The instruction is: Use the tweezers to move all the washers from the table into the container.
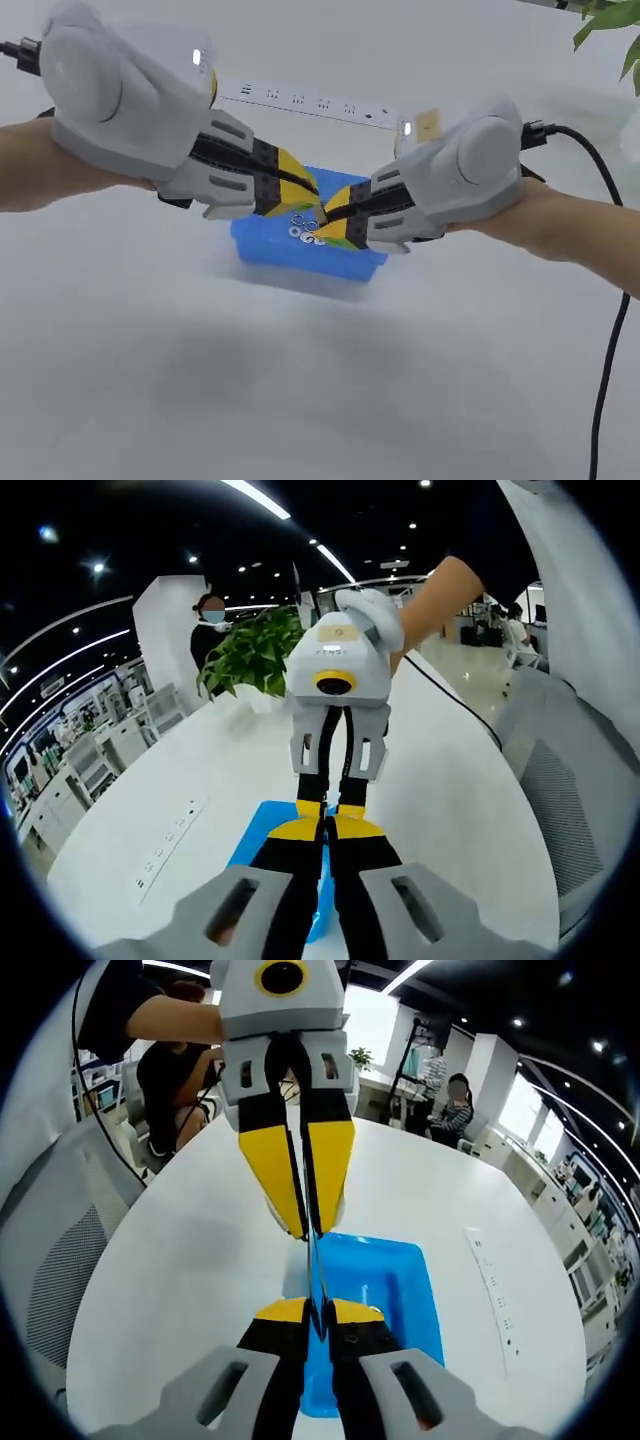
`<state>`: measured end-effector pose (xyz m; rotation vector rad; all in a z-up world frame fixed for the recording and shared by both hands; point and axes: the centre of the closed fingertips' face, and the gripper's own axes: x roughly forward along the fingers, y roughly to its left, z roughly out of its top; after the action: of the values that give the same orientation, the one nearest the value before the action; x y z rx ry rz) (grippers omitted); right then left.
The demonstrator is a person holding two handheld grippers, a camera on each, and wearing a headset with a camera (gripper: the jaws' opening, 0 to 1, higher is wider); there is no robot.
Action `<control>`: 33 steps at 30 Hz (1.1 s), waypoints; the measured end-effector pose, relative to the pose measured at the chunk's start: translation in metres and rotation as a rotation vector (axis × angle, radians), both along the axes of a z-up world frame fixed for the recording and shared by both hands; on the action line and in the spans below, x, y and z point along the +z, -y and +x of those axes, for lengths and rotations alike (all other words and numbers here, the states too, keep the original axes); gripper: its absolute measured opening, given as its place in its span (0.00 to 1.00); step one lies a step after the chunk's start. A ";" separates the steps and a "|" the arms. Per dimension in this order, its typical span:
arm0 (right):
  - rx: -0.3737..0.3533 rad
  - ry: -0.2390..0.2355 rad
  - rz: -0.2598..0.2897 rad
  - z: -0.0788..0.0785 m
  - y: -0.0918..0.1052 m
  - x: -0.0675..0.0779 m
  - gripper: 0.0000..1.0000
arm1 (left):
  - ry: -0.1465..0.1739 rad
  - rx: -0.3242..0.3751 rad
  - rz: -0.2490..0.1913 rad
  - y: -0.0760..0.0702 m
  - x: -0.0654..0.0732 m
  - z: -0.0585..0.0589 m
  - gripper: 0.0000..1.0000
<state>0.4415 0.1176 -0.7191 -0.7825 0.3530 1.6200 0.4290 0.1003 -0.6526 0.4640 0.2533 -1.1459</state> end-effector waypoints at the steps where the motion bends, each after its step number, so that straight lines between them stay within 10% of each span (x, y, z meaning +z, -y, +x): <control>1: 0.011 0.012 -0.004 -0.002 0.000 0.003 0.08 | 0.003 -0.004 -0.003 -0.001 0.001 -0.002 0.05; 25: 0.080 0.040 -0.034 -0.045 0.012 0.029 0.07 | -0.019 -0.041 0.077 -0.022 -0.009 -0.044 0.06; 33: 0.088 0.011 -0.045 -0.054 0.012 0.019 0.07 | -0.111 -0.012 0.118 -0.025 -0.037 -0.048 0.06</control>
<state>0.3875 0.1054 -0.7004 -0.8513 0.3522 1.6938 0.3811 0.1253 -0.6892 0.5071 0.4165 -1.1737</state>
